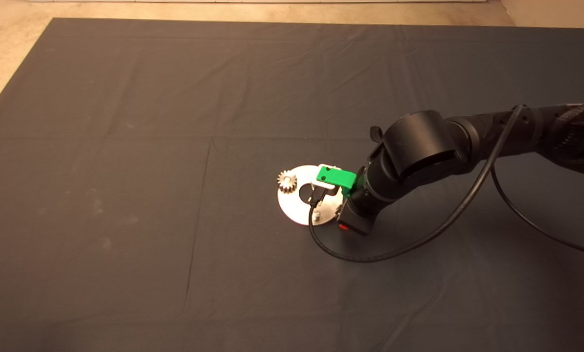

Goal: Install three planetary gears onto the carrier pins

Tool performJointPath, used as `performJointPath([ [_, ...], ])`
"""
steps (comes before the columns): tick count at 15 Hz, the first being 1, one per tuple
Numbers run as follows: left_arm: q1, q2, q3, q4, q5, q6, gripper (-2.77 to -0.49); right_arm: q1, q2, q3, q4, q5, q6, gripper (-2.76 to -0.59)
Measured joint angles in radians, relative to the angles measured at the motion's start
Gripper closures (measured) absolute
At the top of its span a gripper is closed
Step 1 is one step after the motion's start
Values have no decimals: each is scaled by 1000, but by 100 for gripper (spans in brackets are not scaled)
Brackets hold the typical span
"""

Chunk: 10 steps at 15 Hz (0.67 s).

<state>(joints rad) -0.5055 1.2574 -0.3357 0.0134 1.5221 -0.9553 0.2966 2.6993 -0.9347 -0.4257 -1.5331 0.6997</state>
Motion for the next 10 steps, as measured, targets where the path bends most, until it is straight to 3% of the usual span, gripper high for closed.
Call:
performJointPath([
  [6,0,-4,0,0,0,4,-146,3,53,-42,1,-1,0,-106],
  [10,0,-30,0,0,0,20,-146,9,92,-74,3,0,0,-106],
])
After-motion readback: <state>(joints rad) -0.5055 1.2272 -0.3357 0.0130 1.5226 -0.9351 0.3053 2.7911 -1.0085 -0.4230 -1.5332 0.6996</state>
